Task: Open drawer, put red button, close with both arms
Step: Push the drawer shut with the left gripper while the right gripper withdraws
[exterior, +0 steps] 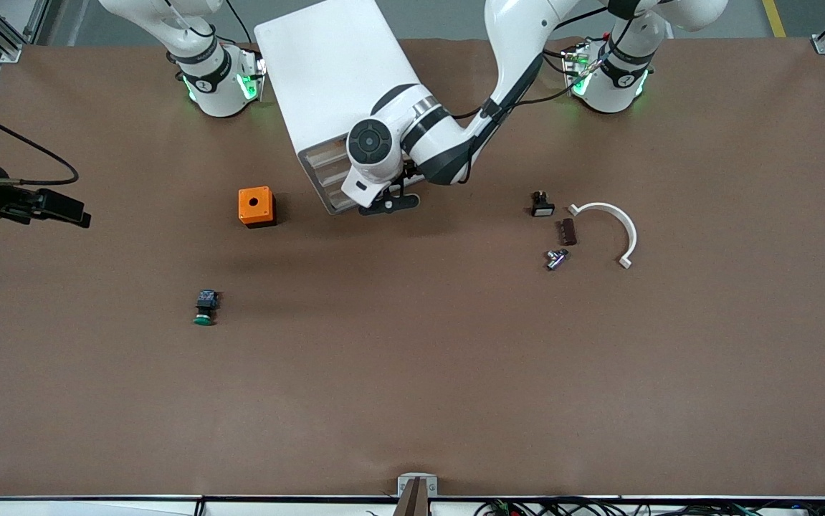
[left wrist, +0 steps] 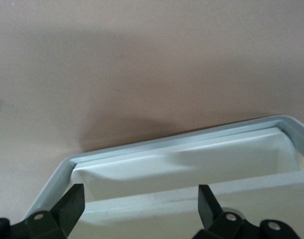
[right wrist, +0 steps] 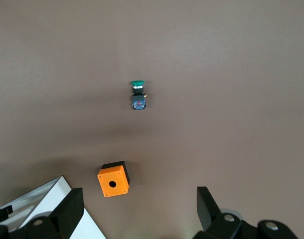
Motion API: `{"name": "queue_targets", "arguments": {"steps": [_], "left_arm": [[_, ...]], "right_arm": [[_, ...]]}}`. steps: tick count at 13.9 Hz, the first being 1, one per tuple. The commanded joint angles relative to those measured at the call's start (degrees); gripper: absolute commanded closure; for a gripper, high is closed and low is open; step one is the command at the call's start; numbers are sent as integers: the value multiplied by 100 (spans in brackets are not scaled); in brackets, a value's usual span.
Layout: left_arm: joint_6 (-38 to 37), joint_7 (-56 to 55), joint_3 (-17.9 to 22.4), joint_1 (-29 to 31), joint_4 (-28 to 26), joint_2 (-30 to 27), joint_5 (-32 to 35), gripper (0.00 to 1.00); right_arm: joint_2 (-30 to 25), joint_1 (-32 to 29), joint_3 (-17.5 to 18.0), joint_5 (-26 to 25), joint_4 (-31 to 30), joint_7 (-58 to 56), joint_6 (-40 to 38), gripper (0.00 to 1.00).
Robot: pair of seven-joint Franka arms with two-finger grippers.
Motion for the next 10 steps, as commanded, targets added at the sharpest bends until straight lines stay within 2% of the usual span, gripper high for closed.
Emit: {"name": "queue_targets", "arguments": {"steps": [1, 6, 10], "left_arm": [[-22, -64, 12, -25, -131, -134, -79, 0], [57, 15, 99, 27, -105, -317, 0, 0], [40, 173, 399, 869, 0, -774, 341, 0]], "right_arm": [[-76, 58, 33, -215, 118, -53, -22, 0], [-85, 50, 15, -224, 119, -53, -22, 0], [-182, 32, 15, -215, 110, -89, 13, 0]]}}
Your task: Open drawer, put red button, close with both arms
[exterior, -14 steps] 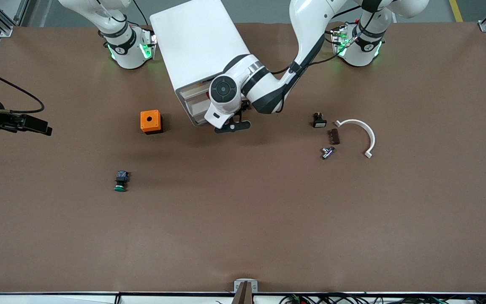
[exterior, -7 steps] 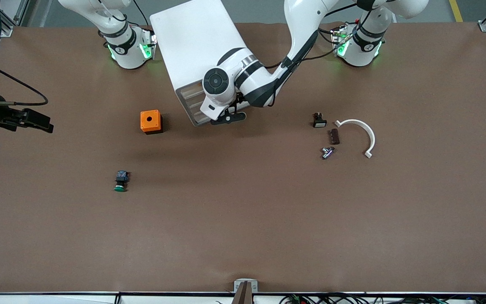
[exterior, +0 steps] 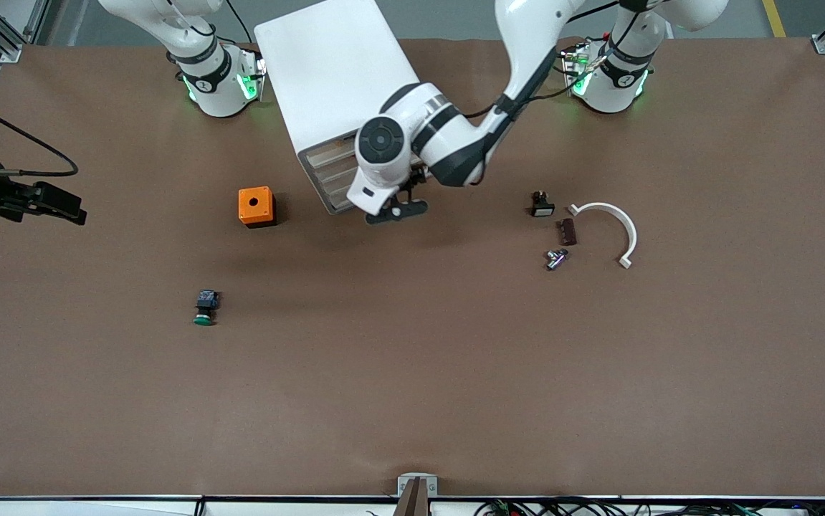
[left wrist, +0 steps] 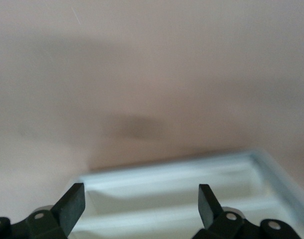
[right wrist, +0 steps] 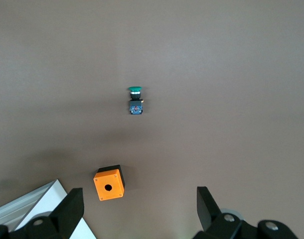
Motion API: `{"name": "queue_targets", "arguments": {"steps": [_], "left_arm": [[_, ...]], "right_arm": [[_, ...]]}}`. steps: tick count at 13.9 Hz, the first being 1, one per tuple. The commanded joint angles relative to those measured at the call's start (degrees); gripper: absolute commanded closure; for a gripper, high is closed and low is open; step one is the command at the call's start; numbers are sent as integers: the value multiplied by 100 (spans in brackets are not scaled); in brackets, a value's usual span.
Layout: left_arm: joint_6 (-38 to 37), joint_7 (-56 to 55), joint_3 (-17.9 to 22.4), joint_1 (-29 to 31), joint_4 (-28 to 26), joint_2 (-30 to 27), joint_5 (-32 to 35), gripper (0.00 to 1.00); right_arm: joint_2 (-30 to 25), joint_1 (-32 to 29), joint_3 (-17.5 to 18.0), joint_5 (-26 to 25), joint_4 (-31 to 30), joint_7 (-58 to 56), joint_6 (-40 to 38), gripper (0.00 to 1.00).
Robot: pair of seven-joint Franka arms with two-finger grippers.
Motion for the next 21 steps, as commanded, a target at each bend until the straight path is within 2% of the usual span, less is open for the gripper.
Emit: {"name": "queue_targets", "arguments": {"steps": [1, 4, 7, 11, 15, 17, 19, 21], "left_arm": [[-74, 136, 32, 823, -80, -587, 443, 0], [-188, 345, 15, 1676, -80, -1167, 1287, 0], [-626, 1257, 23, 2450, -71, -1739, 1588, 0], [-1496, 2928, -12, 3418, -89, -2468, 1509, 0], [-2130, 3667, -12, 3954, -124, -3032, 1308, 0], [-2167, 4290, -47, 4410, -561, -3487, 948, 0], [-2192, 4495, -21, 4491, -1010, -3962, 911, 0], [-2201, 4565, -3, 4535, -1144, -4122, 955, 0]], "right_arm": [[-141, -44, 9, -85, 6, -69, 3, 0], [-237, -61, 0, -85, -29, -69, 117, 0], [-377, -131, -17, -85, -134, -78, 196, 0], [-1027, -193, -17, -76, -1143, -78, 985, 0], [-1011, -184, -17, -32, -1058, -69, 953, 0], [-1002, -184, -17, -32, -918, -60, 952, 0], [-993, -202, -17, -41, -891, -60, 952, 0], [-993, -176, -17, -50, -891, -69, 935, 0]]}}
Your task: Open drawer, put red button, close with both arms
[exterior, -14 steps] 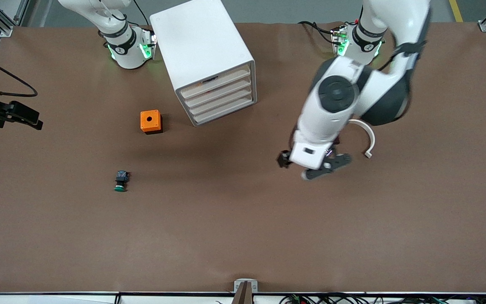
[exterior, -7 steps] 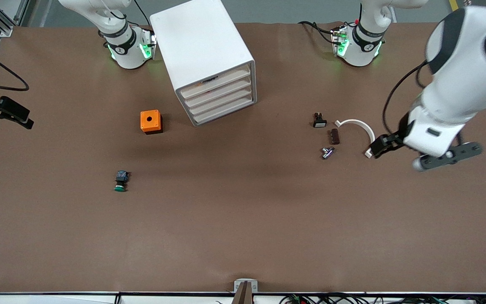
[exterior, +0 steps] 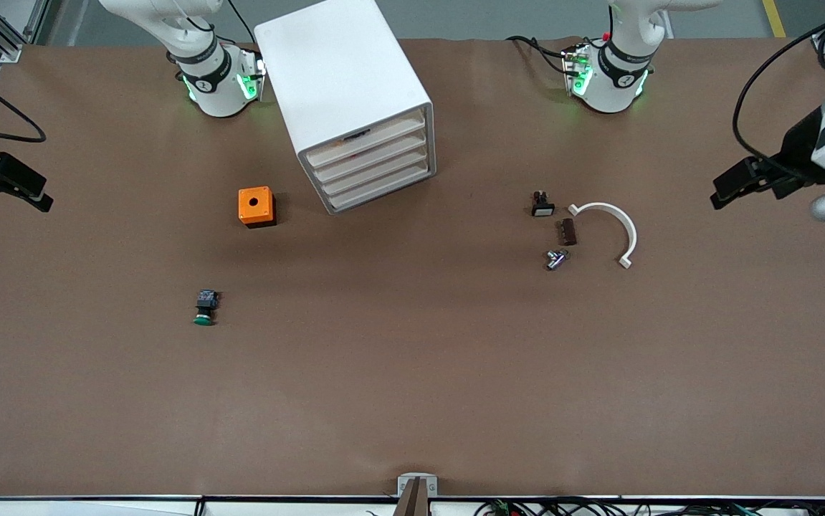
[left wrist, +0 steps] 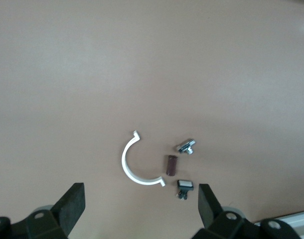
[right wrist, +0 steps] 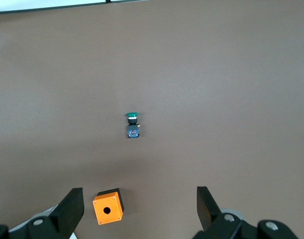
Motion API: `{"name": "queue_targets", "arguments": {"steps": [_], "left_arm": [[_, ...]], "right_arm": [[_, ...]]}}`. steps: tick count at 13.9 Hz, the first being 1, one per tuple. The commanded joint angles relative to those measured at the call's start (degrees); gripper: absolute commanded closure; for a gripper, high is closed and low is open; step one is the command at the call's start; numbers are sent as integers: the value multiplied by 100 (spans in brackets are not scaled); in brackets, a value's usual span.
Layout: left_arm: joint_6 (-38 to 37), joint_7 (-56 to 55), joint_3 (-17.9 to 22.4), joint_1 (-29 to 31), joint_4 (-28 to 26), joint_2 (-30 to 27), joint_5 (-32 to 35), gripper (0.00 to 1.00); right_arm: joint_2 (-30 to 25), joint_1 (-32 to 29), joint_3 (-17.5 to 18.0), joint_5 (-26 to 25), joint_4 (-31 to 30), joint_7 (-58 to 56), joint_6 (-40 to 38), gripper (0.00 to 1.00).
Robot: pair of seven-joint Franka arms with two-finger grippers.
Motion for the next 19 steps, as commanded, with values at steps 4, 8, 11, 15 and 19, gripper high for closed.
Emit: {"name": "queue_targets", "arguments": {"steps": [4, 8, 11, 15, 19], "left_arm": [[-133, 320, 4, 99, -257, -391, -20, 0], [-178, 576, 13, 249, -257, -400, -20, 0], [-248, 576, 13, 249, -169, -409, -20, 0], [-257, 584, 4, 232, -169, -391, -3, 0], [-265, 602, -57, 188, -55, -295, 305, 0]], "right_arm": [[-79, -48, 47, -60, -18, -54, 15, 0], [-79, -48, 47, -86, 35, -45, 15, 0], [-71, -39, 47, -86, 35, -45, 15, 0], [-71, -39, 47, -86, 35, -45, 15, 0], [-71, -39, 47, -86, 35, -45, 15, 0]]}}
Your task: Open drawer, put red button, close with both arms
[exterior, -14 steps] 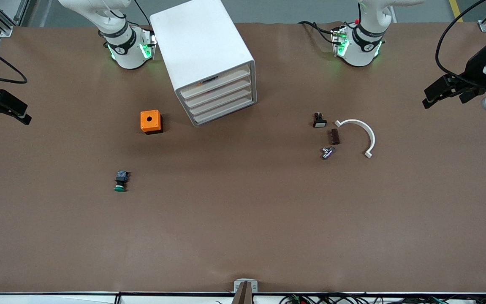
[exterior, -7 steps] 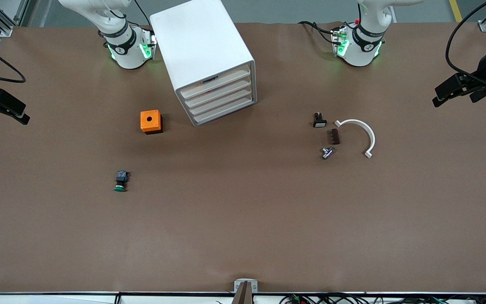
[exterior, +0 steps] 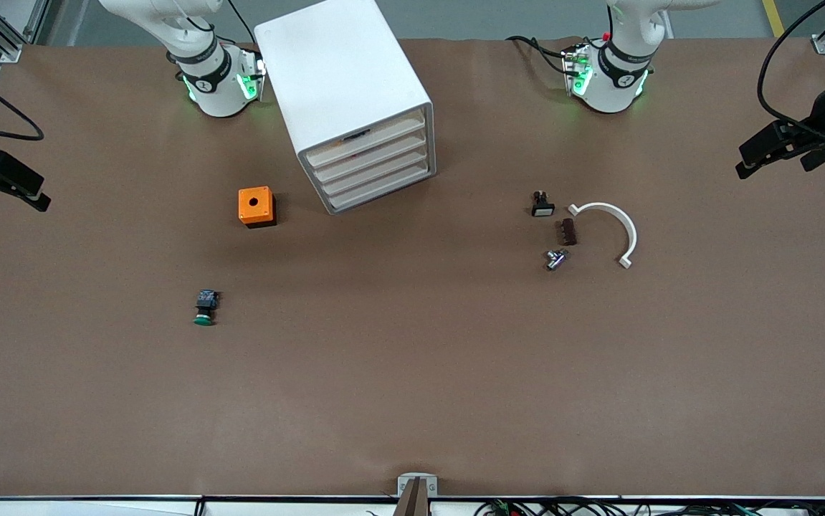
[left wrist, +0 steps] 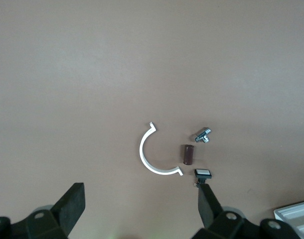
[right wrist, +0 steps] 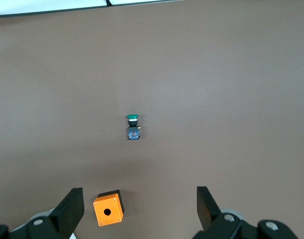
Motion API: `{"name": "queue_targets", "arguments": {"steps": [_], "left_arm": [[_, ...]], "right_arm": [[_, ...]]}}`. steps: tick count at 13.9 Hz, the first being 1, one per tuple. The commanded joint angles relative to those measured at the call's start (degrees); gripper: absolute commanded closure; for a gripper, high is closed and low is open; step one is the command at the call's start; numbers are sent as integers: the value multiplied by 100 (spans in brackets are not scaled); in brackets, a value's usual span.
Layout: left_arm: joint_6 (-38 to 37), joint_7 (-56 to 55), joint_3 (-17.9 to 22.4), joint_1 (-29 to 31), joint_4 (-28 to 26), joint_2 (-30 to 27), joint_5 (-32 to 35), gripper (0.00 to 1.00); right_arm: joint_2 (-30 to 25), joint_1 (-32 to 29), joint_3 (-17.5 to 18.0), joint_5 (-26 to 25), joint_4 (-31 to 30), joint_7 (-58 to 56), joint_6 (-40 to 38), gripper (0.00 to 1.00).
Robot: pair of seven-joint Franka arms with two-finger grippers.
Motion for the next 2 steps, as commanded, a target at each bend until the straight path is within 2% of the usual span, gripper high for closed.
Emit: {"name": "queue_targets", "arguments": {"steps": [1, 2], "left_arm": [[-152, 110, -39, 3, 181, 53, 132, 0], [-187, 119, -39, -6, 190, 45, 132, 0]], "right_arm": [[-70, -40, 49, -84, -10, -45, 4, 0], [-70, -40, 49, -84, -10, -45, 4, 0]]}}
